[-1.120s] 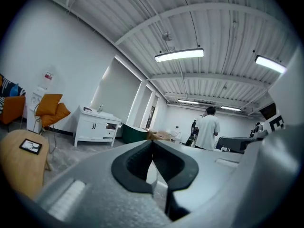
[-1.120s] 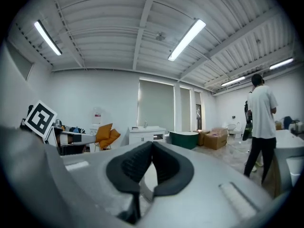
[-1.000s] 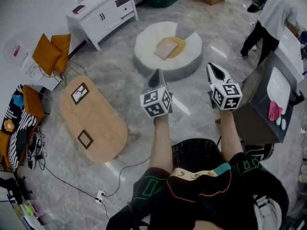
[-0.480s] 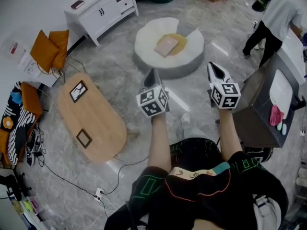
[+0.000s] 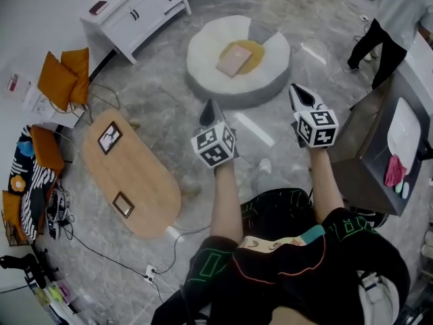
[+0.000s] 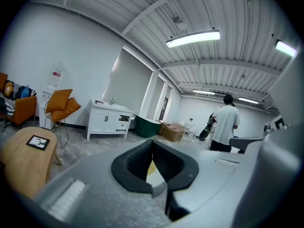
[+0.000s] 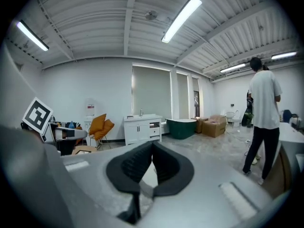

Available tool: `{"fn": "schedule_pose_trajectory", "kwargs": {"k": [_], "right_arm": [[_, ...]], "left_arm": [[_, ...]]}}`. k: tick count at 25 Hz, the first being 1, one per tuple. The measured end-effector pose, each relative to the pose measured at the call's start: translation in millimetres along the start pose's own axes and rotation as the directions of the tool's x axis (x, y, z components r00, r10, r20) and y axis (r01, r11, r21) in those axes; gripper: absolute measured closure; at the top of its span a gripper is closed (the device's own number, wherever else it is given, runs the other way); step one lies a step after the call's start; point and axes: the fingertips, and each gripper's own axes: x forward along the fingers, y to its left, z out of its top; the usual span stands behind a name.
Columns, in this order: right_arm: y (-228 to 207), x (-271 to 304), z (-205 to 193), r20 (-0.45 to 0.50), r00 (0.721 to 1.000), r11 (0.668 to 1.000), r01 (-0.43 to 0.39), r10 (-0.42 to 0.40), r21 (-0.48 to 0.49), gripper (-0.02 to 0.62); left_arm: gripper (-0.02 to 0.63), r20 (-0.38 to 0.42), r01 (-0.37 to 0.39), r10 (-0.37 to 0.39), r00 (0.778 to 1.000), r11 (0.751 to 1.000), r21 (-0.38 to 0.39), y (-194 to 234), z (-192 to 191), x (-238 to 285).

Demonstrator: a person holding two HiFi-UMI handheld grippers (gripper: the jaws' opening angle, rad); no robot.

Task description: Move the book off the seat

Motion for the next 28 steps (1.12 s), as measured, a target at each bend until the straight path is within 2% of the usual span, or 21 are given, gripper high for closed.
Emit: {"fn": "schedule_pose_trajectory", "kwargs": {"k": [8, 10, 14, 22, 28], "right_arm": [[-49.2, 74.5, 22.3, 0.002, 0.999, 0.999, -0.045, 0.045, 0.008, 0.592], [-63.3, 92.4, 20.9, -0.006, 0.998, 0.998, -0.055, 0.055, 0.018, 0.592], [-88.7, 120.3, 21.7, -0.006, 0.999, 0.997, -0.042, 0.042, 0.071, 0.592], [-133.2, 142.9, 32.1, 0.008, 1.000, 0.996, -0.028, 0.027, 0.084, 0.592], [-136.8, 155.9, 18.6, -0.010, 0.999, 0.998, -0.038, 0.039, 0.049, 0.592]], "left_arm": [[0.595, -0.002, 0.001, -0.001, 1.000, 1.000, 0.015, -25.8, 15.9, 82.5], [0.595, -0.024, -0.004, 0.005, 1.000, 1.000, 0.028, -34.1, 11.6, 103.1], [0.595, -0.056, 0.025, -0.022, 0.998, 0.998, 0.062, -48.0, 13.2, 139.2], [0.595, -0.052, 0.051, -0.047, 0.997, 0.996, 0.075, -73.3, 16.3, 182.3], [0.595, -0.060, 0.020, -0.018, 0.998, 0.999, 0.033, -51.5, 4.0, 206.3]]}}
